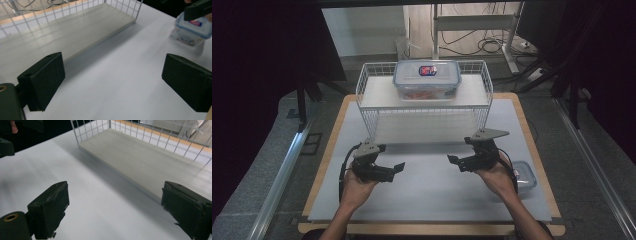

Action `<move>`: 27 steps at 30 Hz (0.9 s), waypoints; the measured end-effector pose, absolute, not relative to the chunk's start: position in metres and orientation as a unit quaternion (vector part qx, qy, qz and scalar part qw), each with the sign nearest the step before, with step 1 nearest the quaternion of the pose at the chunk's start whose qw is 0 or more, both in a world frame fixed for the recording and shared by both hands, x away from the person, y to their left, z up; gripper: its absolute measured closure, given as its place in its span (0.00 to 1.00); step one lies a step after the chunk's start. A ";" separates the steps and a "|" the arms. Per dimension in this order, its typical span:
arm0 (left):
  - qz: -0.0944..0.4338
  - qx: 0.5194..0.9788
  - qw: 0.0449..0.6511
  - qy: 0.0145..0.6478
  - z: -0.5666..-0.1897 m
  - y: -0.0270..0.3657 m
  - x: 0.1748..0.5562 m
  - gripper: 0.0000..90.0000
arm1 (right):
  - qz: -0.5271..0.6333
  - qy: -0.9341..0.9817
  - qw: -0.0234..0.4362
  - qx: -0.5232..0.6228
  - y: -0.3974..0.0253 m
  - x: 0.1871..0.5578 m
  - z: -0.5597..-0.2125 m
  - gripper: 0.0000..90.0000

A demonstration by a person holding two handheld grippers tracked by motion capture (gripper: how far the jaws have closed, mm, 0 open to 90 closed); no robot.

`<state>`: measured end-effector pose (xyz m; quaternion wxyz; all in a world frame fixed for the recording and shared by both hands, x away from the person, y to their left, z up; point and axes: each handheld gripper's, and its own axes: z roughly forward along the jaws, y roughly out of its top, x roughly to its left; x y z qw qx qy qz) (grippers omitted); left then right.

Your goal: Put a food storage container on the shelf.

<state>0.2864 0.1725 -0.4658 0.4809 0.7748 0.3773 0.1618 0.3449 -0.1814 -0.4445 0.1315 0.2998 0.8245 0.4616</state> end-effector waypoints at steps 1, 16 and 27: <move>0.167 0.775 0.478 0.377 -0.468 0.173 0.284 0.04 | 0.461 0.824 0.133 0.301 -0.182 0.343 -0.447 0.08; 0.222 0.805 0.412 0.364 -0.501 0.169 0.257 0.06 | 0.445 0.830 0.141 0.306 -0.190 0.308 -0.474 0.07; 0.190 0.811 0.413 0.369 -0.510 0.171 0.249 0.07 | 0.419 0.841 0.144 0.312 -0.191 0.303 -0.484 0.07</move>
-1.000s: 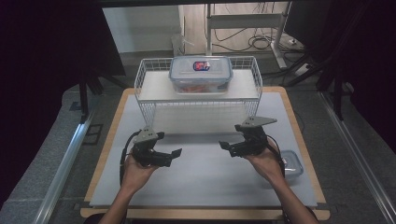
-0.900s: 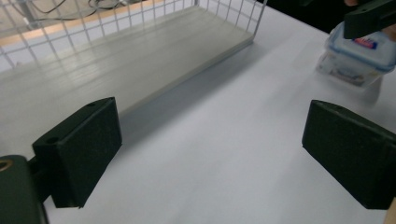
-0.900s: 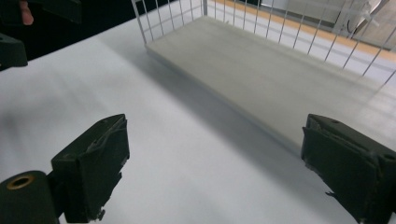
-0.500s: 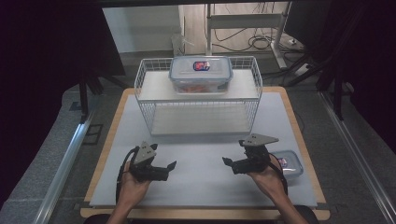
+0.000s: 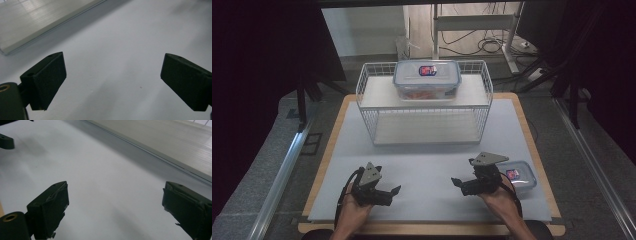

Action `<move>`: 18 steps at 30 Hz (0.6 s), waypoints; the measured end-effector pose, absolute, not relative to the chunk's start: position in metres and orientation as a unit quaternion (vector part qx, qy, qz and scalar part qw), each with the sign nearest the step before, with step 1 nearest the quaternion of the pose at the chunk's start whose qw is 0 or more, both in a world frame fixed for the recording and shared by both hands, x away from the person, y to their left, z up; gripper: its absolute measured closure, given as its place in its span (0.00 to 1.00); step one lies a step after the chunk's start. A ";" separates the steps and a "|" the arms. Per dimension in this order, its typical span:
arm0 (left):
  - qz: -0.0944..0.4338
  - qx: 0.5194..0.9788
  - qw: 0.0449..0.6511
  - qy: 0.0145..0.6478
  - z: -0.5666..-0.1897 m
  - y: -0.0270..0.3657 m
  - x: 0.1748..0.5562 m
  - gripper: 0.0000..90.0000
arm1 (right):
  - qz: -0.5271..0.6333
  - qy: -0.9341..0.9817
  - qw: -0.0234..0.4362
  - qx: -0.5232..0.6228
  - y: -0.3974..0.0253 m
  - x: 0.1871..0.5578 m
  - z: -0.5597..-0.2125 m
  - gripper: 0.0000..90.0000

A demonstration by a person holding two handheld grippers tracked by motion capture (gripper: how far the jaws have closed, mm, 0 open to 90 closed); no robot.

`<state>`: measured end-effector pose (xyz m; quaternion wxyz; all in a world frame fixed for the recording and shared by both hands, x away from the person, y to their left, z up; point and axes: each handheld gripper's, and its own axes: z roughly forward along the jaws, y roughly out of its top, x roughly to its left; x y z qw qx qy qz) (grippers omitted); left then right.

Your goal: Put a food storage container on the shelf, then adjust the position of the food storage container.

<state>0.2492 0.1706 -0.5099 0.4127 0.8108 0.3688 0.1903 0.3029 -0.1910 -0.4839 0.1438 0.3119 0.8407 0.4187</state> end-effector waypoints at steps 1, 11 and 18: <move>0.192 0.810 0.413 0.369 -0.509 0.171 0.249 0.07 | 0.414 0.842 0.149 0.312 -0.191 0.303 -0.484 0.06; 0.194 0.809 0.408 0.377 -0.510 0.175 0.250 0.07 | 0.386 0.848 0.154 0.329 -0.190 0.303 -0.485 0.02; 0.194 0.809 0.403 0.381 -0.510 0.176 0.251 0.07 | 0.370 0.851 0.143 0.345 -0.207 0.304 -0.478 0.56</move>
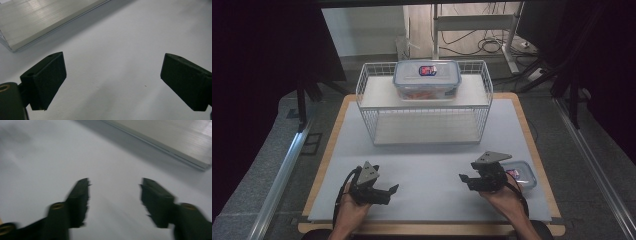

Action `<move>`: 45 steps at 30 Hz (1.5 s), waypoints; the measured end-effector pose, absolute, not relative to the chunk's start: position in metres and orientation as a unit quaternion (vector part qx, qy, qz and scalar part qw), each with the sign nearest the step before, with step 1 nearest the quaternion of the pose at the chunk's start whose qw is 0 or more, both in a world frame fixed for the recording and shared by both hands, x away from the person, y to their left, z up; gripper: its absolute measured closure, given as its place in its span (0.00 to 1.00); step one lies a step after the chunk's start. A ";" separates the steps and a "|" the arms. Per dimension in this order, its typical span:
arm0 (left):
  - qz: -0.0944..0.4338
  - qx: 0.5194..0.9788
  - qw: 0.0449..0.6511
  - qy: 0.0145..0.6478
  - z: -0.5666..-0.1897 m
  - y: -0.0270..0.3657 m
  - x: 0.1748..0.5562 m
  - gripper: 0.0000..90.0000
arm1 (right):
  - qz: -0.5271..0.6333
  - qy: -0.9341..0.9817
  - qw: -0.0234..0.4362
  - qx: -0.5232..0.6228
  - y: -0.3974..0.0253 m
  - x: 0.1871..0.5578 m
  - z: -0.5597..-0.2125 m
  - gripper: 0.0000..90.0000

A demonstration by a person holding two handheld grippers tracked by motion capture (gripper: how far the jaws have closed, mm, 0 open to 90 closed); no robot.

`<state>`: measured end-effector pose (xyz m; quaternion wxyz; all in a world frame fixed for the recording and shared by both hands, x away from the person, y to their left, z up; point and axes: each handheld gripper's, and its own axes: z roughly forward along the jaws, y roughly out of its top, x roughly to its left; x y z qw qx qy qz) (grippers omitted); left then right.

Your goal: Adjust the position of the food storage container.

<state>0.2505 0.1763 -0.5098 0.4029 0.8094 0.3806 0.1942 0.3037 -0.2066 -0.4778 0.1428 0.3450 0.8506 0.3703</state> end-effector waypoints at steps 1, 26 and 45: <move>0.195 0.809 0.403 0.381 -0.510 0.176 0.251 0.07 | 0.369 0.851 0.144 0.346 -0.211 0.304 -0.477 0.64; 0.185 0.808 0.406 0.385 -0.510 0.176 0.251 0.07 | 0.356 0.783 0.211 0.464 -0.320 0.296 -0.457 0.99; 0.179 0.806 0.406 0.391 -0.514 0.178 0.253 0.07 | 0.302 0.749 0.216 0.549 -0.377 0.292 -0.477 1.00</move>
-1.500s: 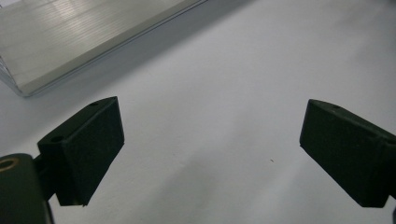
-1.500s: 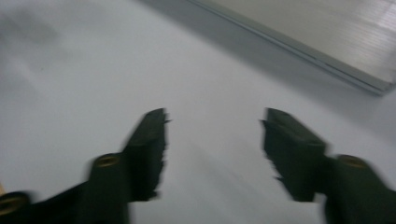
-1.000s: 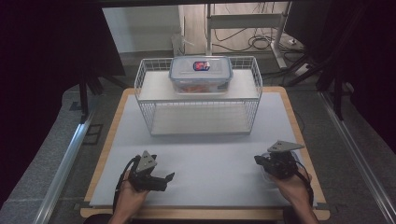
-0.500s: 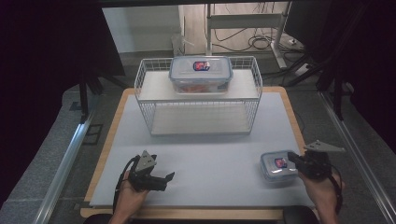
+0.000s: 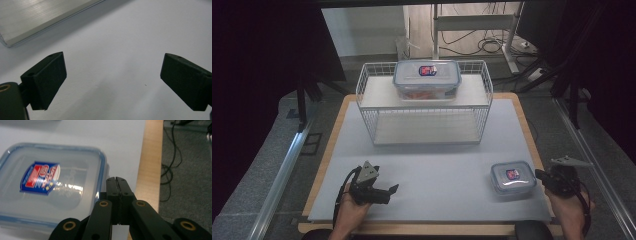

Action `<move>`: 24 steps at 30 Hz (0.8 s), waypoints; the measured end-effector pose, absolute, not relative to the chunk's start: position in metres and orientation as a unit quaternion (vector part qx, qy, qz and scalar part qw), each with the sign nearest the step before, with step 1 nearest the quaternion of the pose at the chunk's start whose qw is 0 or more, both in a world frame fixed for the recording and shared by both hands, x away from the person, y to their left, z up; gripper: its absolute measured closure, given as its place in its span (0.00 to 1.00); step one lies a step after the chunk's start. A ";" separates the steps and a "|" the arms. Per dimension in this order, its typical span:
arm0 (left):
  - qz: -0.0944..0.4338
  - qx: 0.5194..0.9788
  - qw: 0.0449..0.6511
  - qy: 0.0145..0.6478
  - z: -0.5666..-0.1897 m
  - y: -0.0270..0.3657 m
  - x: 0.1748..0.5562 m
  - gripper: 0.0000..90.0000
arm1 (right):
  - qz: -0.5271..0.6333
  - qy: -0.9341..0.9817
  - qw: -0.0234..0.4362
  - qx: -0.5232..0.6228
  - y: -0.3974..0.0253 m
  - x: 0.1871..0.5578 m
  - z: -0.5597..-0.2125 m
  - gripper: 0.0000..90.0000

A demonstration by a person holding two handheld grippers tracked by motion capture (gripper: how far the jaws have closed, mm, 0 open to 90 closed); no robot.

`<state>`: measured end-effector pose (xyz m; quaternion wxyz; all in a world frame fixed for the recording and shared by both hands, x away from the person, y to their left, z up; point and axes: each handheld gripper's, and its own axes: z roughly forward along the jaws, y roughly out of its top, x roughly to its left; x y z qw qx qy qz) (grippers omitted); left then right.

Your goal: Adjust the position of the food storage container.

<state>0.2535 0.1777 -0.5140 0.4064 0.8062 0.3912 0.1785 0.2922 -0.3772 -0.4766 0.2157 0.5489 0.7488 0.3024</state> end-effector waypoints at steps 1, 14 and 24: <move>0.178 0.806 0.407 0.391 -0.514 0.178 0.254 0.07 | 0.302 0.749 0.214 0.549 -0.377 0.292 -0.478 1.00; 0.172 0.808 0.405 0.392 -0.515 0.177 0.254 0.07 | 0.317 0.774 0.177 0.520 -0.348 0.289 -0.479 1.00; 0.167 0.810 0.403 0.392 -0.516 0.175 0.255 0.07 | 0.335 0.791 0.150 0.490 -0.317 0.291 -0.482 0.99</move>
